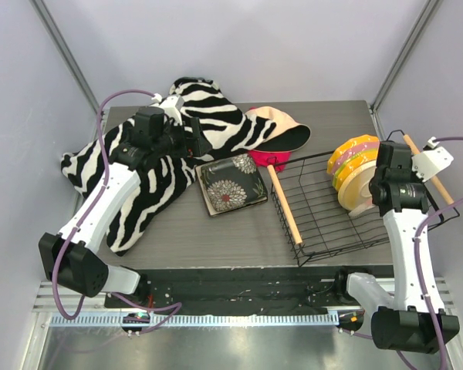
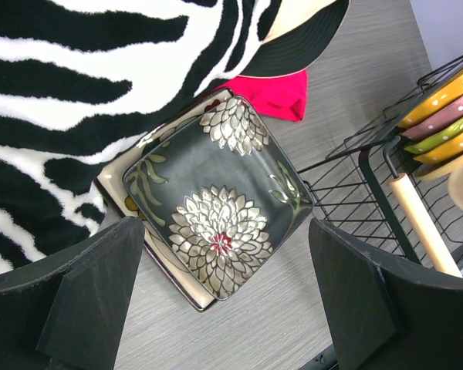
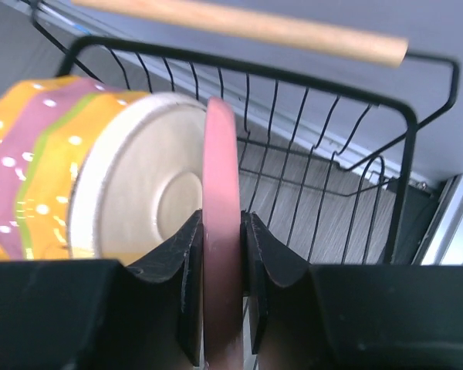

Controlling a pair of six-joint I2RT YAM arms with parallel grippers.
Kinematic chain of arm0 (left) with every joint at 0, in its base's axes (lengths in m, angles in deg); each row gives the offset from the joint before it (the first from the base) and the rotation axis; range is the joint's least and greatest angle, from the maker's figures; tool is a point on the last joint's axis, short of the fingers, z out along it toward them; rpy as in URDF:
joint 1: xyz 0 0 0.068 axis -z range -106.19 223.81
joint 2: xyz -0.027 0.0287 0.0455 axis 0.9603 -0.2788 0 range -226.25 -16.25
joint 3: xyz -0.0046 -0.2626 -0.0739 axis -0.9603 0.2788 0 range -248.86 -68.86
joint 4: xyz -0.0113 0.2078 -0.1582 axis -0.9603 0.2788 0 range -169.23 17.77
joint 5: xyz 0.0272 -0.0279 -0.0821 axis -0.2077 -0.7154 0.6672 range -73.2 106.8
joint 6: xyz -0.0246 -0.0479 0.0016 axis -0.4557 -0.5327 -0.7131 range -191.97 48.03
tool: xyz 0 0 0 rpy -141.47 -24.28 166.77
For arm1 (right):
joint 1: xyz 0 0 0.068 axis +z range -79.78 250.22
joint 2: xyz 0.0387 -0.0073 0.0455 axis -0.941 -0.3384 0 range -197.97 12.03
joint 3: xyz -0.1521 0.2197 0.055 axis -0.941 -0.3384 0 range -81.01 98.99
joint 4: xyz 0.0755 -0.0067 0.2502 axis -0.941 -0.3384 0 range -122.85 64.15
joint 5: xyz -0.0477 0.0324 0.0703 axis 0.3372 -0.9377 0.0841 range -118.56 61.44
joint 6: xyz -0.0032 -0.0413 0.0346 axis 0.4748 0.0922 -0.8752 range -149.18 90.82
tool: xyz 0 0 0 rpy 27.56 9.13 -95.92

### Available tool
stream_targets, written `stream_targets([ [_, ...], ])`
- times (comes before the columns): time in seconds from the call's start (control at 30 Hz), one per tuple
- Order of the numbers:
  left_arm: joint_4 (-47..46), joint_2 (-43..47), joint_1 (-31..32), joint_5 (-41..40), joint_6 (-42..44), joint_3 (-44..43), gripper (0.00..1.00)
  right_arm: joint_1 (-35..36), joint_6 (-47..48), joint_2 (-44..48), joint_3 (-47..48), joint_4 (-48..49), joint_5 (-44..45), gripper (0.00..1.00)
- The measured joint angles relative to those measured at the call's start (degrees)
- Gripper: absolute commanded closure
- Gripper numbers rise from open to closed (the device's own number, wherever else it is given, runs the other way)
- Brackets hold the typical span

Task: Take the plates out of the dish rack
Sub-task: Unload the plate from the dish rack.

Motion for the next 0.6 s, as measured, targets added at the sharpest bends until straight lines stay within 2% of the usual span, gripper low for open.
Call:
stream_targets([
  [0.17,-0.1,0.3,0.0,0.0,0.0,0.0,0.07,0.0,3.1,0.6,7.3,-1.6,-0.2,0.99],
  [0.33,-0.2,0.7,0.0,0.1,0.0,0.0,0.07,0.0,4.8,1.4,9.4,-1.9,-0.9,0.99],
  [0.47,-0.3,0.9,0.0,0.3,0.0,0.0,0.07,0.0,6.5,1.3,11.7,-5.2,-5.1,0.99],
  [0.6,-0.5,0.9,0.0,1.8,-0.5,0.2,0.07,0.0,8.5,0.4,19.1,-8.2,-10.5,0.99],
])
